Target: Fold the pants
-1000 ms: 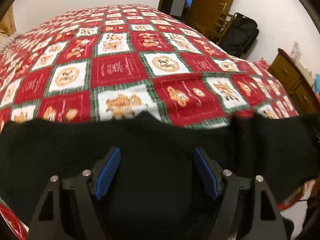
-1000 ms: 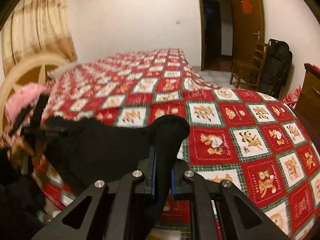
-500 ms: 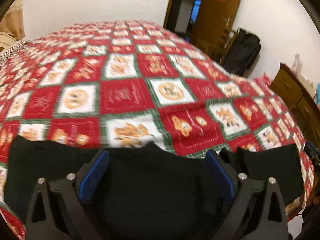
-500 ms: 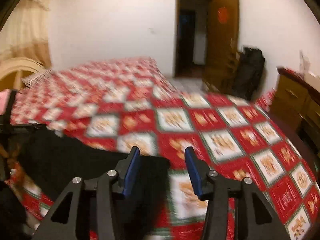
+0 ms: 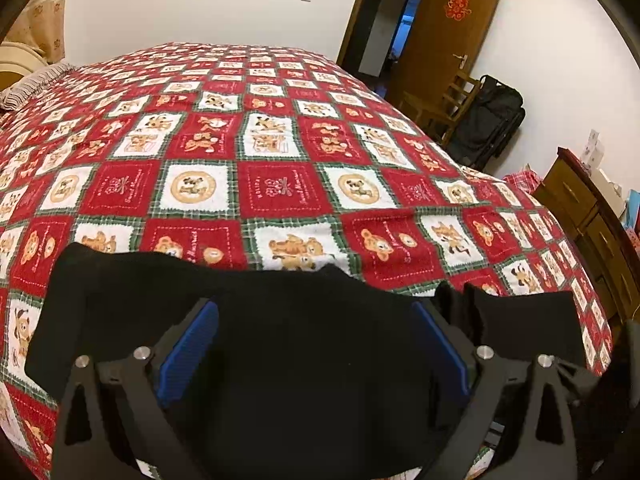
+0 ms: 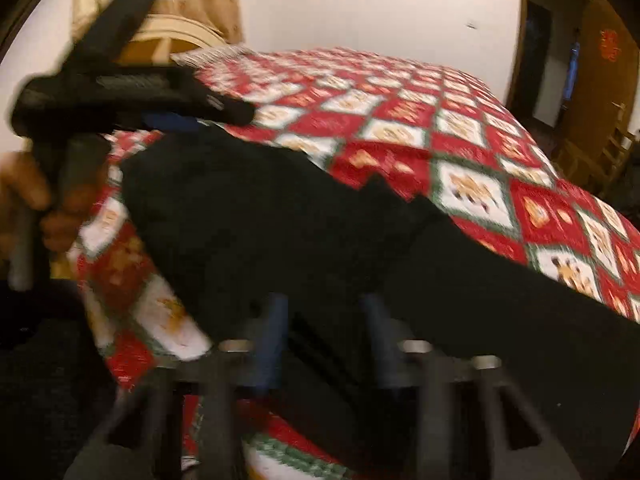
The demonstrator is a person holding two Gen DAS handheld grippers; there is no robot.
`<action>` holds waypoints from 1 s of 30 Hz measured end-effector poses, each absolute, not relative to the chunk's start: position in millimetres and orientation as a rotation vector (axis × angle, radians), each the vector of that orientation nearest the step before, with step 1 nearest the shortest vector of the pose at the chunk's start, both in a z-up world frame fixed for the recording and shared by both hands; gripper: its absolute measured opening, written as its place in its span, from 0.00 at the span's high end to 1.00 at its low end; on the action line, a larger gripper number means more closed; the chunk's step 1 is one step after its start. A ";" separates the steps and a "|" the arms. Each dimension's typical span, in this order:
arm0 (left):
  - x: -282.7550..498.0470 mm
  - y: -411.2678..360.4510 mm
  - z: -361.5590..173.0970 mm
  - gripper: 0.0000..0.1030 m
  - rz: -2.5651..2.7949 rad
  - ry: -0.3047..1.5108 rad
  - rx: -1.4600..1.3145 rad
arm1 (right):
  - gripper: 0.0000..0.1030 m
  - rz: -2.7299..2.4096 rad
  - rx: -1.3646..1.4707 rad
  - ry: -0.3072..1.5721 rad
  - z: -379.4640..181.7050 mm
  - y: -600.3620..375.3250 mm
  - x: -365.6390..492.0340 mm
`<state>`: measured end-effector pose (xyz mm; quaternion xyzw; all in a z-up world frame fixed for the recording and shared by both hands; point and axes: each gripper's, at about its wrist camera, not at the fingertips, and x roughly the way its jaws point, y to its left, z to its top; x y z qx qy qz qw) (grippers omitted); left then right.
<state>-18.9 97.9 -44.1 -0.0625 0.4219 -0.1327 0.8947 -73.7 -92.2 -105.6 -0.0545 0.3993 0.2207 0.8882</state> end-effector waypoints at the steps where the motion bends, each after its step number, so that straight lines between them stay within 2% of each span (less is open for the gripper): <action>1: -19.3 99.7 -44.0 0.04 -0.273 0.873 -0.133 | 0.92 0.467 -0.073 0.820 -101.9 -97.8 -73.6; 8: -19.6 104.6 -43.2 0.04 -0.268 0.867 -0.159 | 0.92 0.593 -0.058 0.689 -72.5 -92.6 -97.8; 13: -20.3 102.6 -44.2 0.04 -0.275 0.870 -0.142 | 0.92 0.573 -0.104 0.813 -110.7 -76.2 -81.8; 15: -20.9 100.2 -45.6 0.04 -0.270 0.874 -0.117 | 0.87 0.586 -0.052 0.803 -106.4 -83.2 -80.4; 17: -21.3 100.4 -48.2 0.04 -0.263 0.881 -0.100 | 0.73 0.591 -0.017 0.791 -96.3 -89.6 -81.0; 18: -21.5 101.7 -50.1 0.04 -0.262 0.887 -0.102 | 0.70 0.605 0.044 0.761 -86.1 -97.5 -83.5; 20: -21.0 104.2 -53.0 0.04 -0.261 0.898 -0.109 | 0.53 0.625 0.134 0.709 -71.6 -108.9 -87.2; 23: -21.0 106.1 -54.9 0.04 -0.255 0.901 -0.104 | 0.51 0.570 0.143 0.669 -62.8 -114.1 -74.7; 30: -16.1 111.3 -58.9 0.04 -0.171 0.926 -0.070 | 0.51 0.458 0.062 0.855 -110.6 -88.8 -17.5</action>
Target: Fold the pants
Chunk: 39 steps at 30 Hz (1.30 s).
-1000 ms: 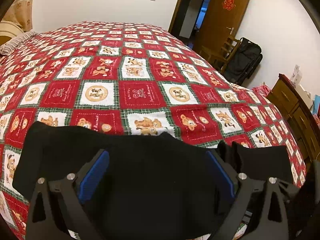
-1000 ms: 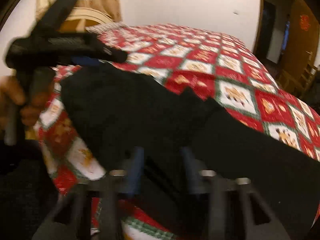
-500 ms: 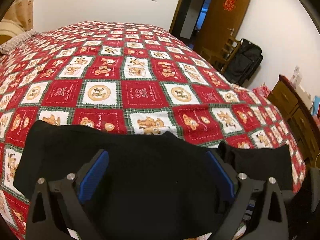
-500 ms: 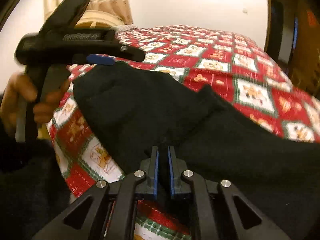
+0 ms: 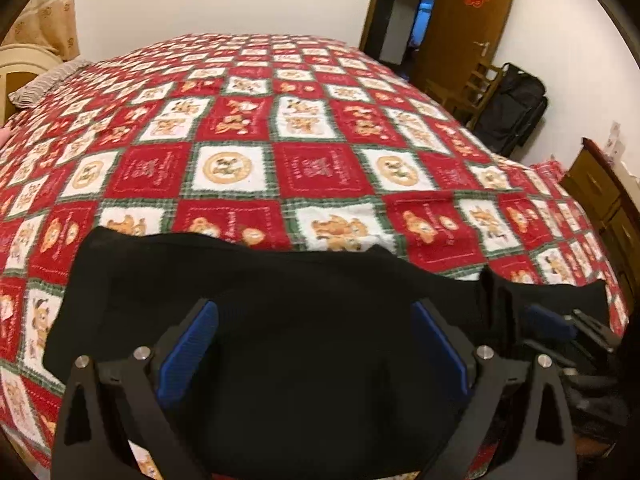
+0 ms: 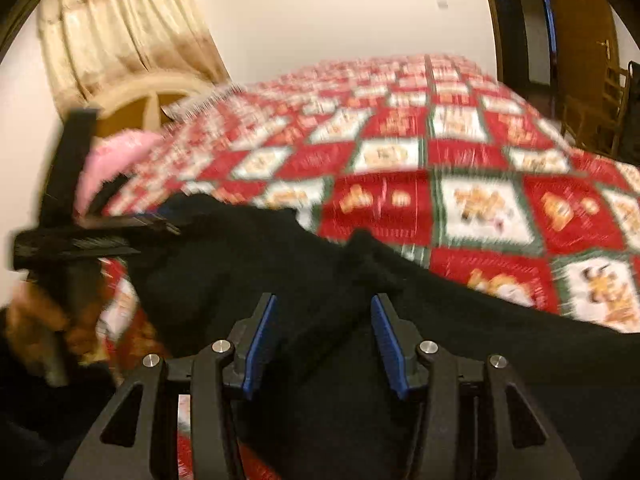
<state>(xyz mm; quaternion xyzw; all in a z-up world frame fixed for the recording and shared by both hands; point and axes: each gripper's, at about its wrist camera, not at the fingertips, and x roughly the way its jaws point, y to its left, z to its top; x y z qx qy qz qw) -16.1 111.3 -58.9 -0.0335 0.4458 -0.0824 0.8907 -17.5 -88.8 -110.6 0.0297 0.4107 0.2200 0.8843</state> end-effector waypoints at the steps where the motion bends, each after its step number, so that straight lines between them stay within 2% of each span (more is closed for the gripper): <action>1: -15.7 111.9 -59.2 0.04 -0.142 0.927 -0.048 | 0.51 0.446 0.050 0.834 -110.2 -86.5 -17.7; 4: -13.7 112.3 -60.7 0.04 -0.083 0.929 0.009 | 0.47 0.430 0.044 0.837 -105.7 -83.4 -16.5; 11: -11.2 123.1 -64.6 0.04 0.024 0.934 0.085 | 0.46 0.415 0.231 0.731 -57.4 -92.1 -17.8; 16: -18.2 151.7 -58.1 0.04 0.101 0.907 0.059 | 0.46 0.442 0.201 0.682 -45.9 -75.4 -36.7; 22: -36.2 235.9 -56.6 0.04 0.251 0.867 -0.201 | 0.46 0.464 0.183 0.697 -54.3 -66.2 -52.8; 26: -44.1 280.5 -61.0 0.04 0.320 0.843 -0.372 | 0.46 0.445 0.178 0.644 -46.4 -69.9 -57.6; 31: -43.1 279.5 -74.2 0.05 0.287 0.848 -0.437 | 0.46 0.458 0.179 0.670 -50.0 -66.6 -55.2; 33: -36.3 266.8 -84.9 0.10 0.242 0.893 -0.432 | 0.46 0.471 0.176 0.681 -51.7 -63.8 -54.9; 39: -29.4 252.2 -98.0 0.08 0.321 0.932 -0.300 | 0.46 0.482 0.170 0.690 -53.7 -60.6 -54.6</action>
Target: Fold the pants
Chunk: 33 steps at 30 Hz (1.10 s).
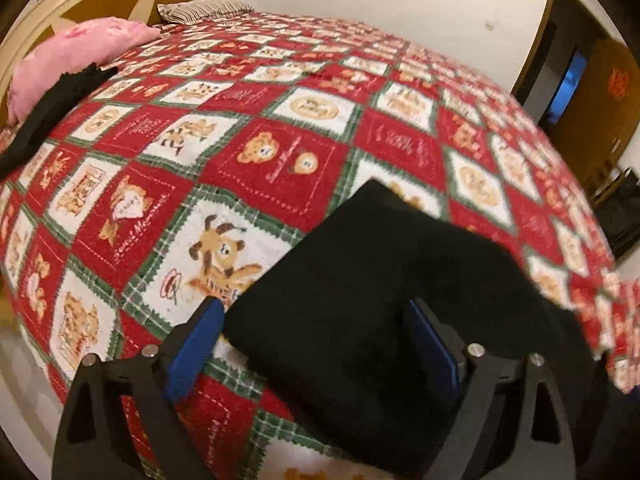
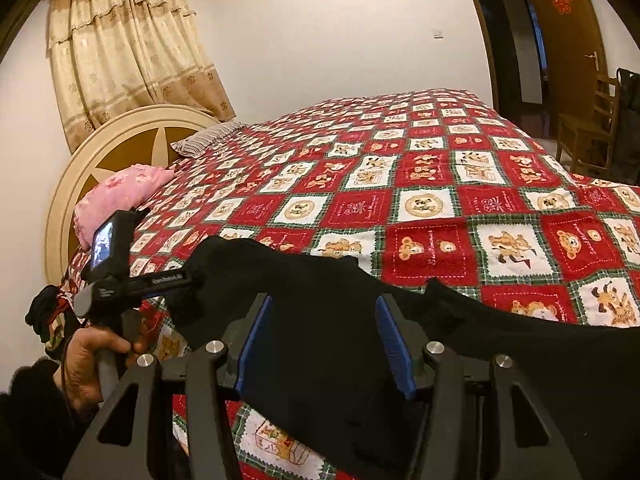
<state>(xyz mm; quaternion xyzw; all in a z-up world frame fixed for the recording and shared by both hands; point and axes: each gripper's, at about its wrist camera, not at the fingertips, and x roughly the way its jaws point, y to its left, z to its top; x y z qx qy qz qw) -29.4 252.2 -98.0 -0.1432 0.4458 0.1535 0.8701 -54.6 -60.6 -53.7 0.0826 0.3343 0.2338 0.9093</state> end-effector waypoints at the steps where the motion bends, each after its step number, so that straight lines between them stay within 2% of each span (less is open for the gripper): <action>1: -28.4 250.2 -99.3 0.07 0.329 0.941 -0.284 | 0.46 0.482 0.173 0.697 -55.0 -60.5 -53.9; 7: -27.9 247.2 -100.5 0.08 0.349 0.926 -0.243 | 0.46 0.468 0.183 0.707 -55.6 -61.3 -54.3; 9: -28.6 244.4 -98.3 0.15 0.339 0.913 -0.223 | 0.46 0.463 0.185 0.709 -55.7 -62.1 -54.0; 11: -29.7 237.2 -94.4 0.32 0.321 0.900 -0.186 | 0.46 0.457 0.189 0.712 -56.0 -63.1 -54.2; 14: -29.5 229.4 -92.4 0.50 0.289 0.894 -0.164 | 0.46 0.447 0.197 0.718 -56.8 -65.2 -54.0; 17: -29.8 226.0 -90.6 0.62 0.276 0.886 -0.161 | 0.46 0.420 0.211 0.727 -58.7 -70.1 -52.7; 23: -28.7 221.9 -82.0 0.72 0.277 0.882 -0.158 | 0.46 0.324 0.272 0.733 -60.1 -93.6 -47.2; 33: -34.0 188.4 -40.9 0.74 0.218 0.788 -0.065 | 0.46 0.177 0.392 0.734 -63.7 -142.0 -45.5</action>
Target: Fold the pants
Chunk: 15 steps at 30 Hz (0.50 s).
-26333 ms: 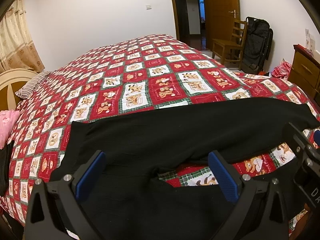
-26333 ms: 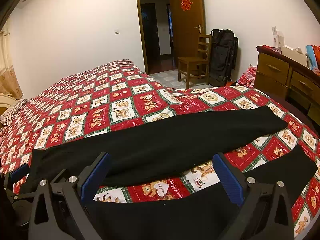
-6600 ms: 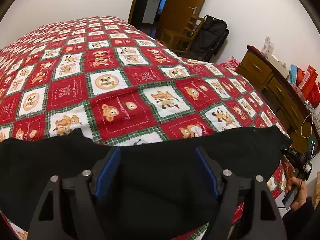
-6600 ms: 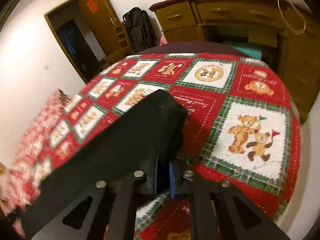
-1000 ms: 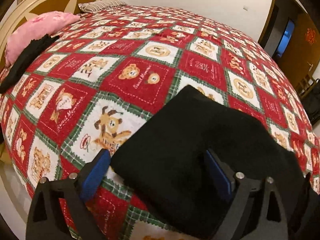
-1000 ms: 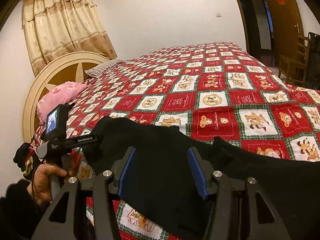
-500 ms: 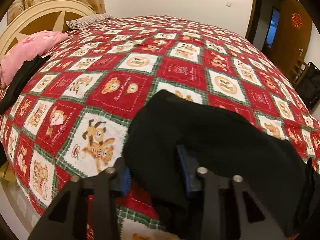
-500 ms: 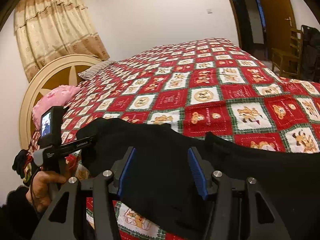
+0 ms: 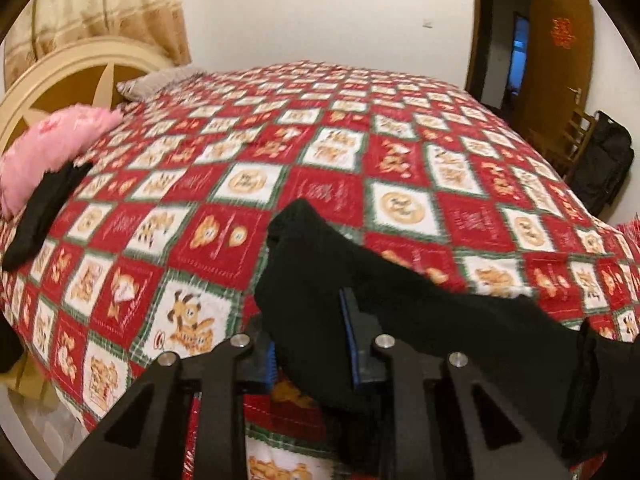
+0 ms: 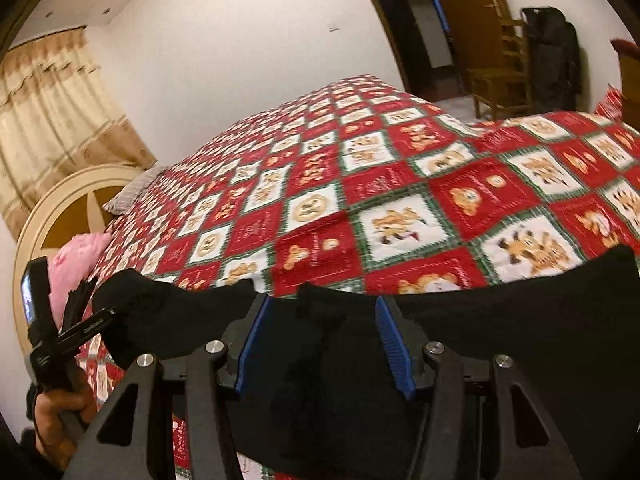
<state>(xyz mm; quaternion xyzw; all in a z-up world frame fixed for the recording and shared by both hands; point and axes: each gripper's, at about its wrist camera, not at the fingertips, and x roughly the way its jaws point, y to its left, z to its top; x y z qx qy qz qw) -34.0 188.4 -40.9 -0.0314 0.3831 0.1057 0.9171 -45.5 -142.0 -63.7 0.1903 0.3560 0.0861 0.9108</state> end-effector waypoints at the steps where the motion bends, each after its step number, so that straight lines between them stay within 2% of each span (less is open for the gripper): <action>1: -34.0 185.8 -39.1 0.74 0.216 0.785 -0.058 | 0.46 0.172 0.397 0.736 -64.2 -143.8 -46.1; 15: -23.4 130.9 -31.4 0.74 0.191 0.772 0.114 | 0.46 0.161 0.396 0.739 -65.2 -145.8 -49.0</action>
